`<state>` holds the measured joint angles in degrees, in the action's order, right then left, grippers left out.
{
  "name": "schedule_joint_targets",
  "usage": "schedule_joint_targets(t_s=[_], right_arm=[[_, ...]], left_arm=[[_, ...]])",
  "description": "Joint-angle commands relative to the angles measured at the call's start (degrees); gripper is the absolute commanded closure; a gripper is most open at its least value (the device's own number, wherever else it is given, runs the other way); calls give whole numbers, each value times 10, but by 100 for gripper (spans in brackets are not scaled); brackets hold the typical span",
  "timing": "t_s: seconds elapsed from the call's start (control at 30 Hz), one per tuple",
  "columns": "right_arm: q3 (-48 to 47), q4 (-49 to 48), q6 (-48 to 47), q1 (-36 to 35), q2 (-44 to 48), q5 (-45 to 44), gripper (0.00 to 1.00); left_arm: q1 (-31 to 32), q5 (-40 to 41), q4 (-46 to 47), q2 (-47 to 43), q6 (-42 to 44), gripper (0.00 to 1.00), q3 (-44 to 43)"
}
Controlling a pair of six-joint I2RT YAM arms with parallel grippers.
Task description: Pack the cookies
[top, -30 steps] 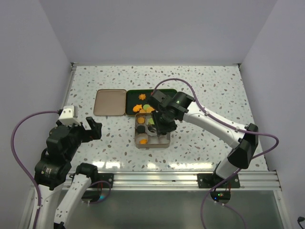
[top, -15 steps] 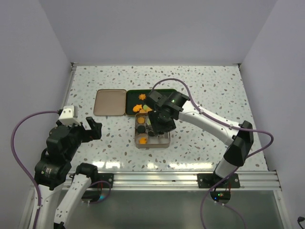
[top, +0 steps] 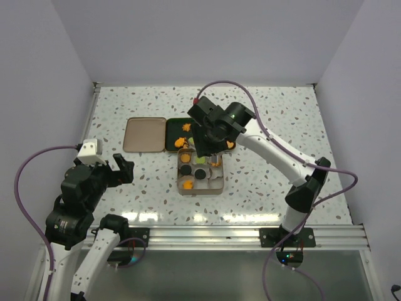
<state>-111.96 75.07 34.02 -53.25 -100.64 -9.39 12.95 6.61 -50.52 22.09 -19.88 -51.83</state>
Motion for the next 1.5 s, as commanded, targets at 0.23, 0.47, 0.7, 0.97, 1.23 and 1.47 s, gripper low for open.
schedule_joint_targets(t_s=[0.23,0.47,0.7,0.97,1.23,1.47], right_arm=[[-125,1,-51,73,-125,2,48],[-197,10,-63,87,-213,10,49],[-200,11,-65,98,-244,16,50],[-182,0,-69,106,-250,23,50],[-180,-7,-69,116,-266,30,50],[-187,-10,-71,119,-283,35,50]], left_arm=[[4,-5,26,3,12,1,1],[4,-4,26,8,12,1,1],[4,-4,26,12,13,0,1],[4,-3,26,18,12,0,1],[4,-3,26,27,12,1,1],[4,-3,26,28,12,0,1]])
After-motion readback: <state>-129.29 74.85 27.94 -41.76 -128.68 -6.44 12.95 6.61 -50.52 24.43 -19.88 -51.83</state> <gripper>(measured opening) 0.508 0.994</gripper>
